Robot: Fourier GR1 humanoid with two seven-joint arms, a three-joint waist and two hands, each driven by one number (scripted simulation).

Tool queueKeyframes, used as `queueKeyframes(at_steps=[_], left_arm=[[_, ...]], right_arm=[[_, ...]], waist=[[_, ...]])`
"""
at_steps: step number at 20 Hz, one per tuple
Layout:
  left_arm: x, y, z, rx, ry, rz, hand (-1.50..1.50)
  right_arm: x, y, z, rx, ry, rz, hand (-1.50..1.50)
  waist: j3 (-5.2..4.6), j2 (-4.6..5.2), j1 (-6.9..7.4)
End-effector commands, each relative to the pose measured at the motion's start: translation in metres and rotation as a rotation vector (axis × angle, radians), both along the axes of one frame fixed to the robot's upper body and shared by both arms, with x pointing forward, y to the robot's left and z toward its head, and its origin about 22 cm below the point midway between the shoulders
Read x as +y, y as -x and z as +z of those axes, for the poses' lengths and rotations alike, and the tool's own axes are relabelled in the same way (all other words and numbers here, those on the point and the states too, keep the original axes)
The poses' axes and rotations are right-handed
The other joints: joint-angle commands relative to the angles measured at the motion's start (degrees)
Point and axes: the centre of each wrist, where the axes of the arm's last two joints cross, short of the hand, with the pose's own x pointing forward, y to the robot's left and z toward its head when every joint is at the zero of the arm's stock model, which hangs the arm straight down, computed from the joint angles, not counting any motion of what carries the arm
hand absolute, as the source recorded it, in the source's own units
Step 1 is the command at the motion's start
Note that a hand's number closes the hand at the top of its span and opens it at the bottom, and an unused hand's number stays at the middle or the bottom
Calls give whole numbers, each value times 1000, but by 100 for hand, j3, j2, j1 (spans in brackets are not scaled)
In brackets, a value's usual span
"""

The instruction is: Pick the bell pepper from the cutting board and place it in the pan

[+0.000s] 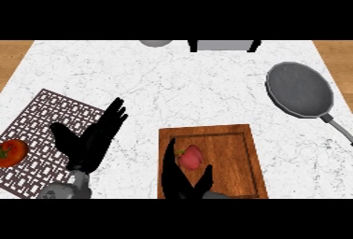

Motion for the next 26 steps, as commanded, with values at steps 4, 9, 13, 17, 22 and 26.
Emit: queueKeyframes(at_steps=[4,9,13,17,22,26], left_arm=[[11,4,3,-8,-16,-4,0],[-5,6,-16,8,-9,-7,0],[13,7,-4,-8,-7,17,0],[14,11,-6,3,2,82,0],[16,13,-5,-2,9,86,0],[10,11,-4,-7,-5,39,0]], right_arm=[[14,-10,3,-12,45,152,150],[6,-25,5,-62,58,217,150],[-13,-27,-4,-35,-158,58,150],[-15,-67,31,129,-639,-533,150],[-59,-90,68,-16,-1151,-873,150],[-64,-90,102,-151,-1479,-859,150]], waist=[[-1,-1,18],[-1,-1,-6],[4,-3,-63],[96,82,-678],[49,-6,-473],[17,-19,-155]])
